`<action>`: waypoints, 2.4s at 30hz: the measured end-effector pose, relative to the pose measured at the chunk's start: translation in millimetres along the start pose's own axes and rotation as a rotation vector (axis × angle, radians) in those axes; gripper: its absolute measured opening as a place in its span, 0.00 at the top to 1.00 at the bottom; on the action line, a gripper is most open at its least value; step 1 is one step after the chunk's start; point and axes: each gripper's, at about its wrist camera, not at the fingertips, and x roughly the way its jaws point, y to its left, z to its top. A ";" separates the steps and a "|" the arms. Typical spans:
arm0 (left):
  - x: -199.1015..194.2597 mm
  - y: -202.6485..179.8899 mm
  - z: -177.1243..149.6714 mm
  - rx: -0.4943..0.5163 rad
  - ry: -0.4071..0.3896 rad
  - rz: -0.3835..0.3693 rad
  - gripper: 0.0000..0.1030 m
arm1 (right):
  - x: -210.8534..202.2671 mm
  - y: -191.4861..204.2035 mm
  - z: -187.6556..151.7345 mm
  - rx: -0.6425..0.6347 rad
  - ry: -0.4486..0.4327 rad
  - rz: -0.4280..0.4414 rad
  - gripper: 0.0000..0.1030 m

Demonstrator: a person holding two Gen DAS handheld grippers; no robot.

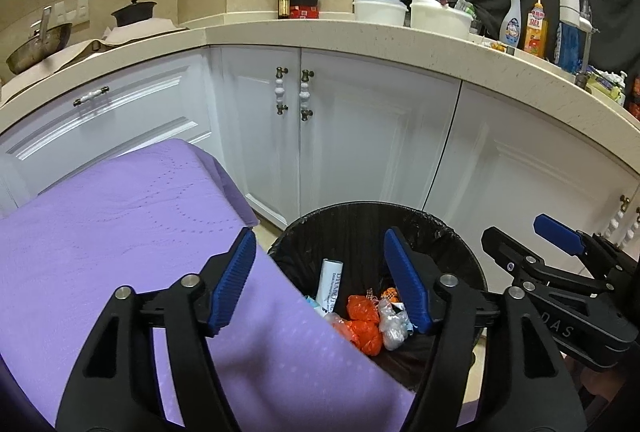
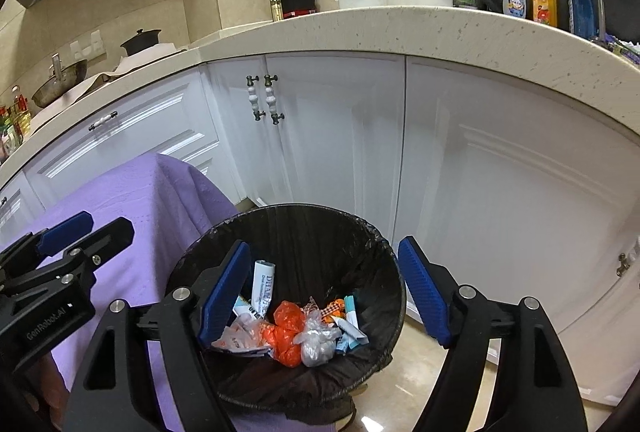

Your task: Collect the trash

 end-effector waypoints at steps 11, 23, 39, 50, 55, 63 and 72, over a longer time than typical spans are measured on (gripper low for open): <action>-54.5 6.5 -14.8 -0.009 -0.044 0.020 0.26 | -43.8 13.8 -13.8 -0.028 -0.031 0.001 0.26; -107.3 13.3 -26.8 -0.013 -0.081 0.043 0.21 | -91.7 19.7 -24.1 -0.044 -0.069 -0.004 0.23; -123.2 13.1 -28.4 -0.010 -0.088 0.060 0.17 | -107.3 19.0 -22.8 -0.042 -0.095 -0.018 0.21; -121.0 15.7 -31.1 -0.015 -0.083 0.066 0.17 | -107.3 17.8 -23.9 -0.039 -0.093 -0.020 0.20; -120.3 16.2 -31.1 -0.015 -0.081 0.064 0.17 | -107.1 17.0 -24.6 -0.039 -0.092 -0.020 0.20; -119.6 17.3 -31.5 -0.019 -0.081 0.062 0.17 | -106.9 16.7 -25.0 -0.038 -0.091 -0.020 0.20; -119.1 17.5 -32.0 -0.017 -0.080 0.062 0.17 | -104.4 15.7 -26.9 -0.038 -0.088 -0.018 0.20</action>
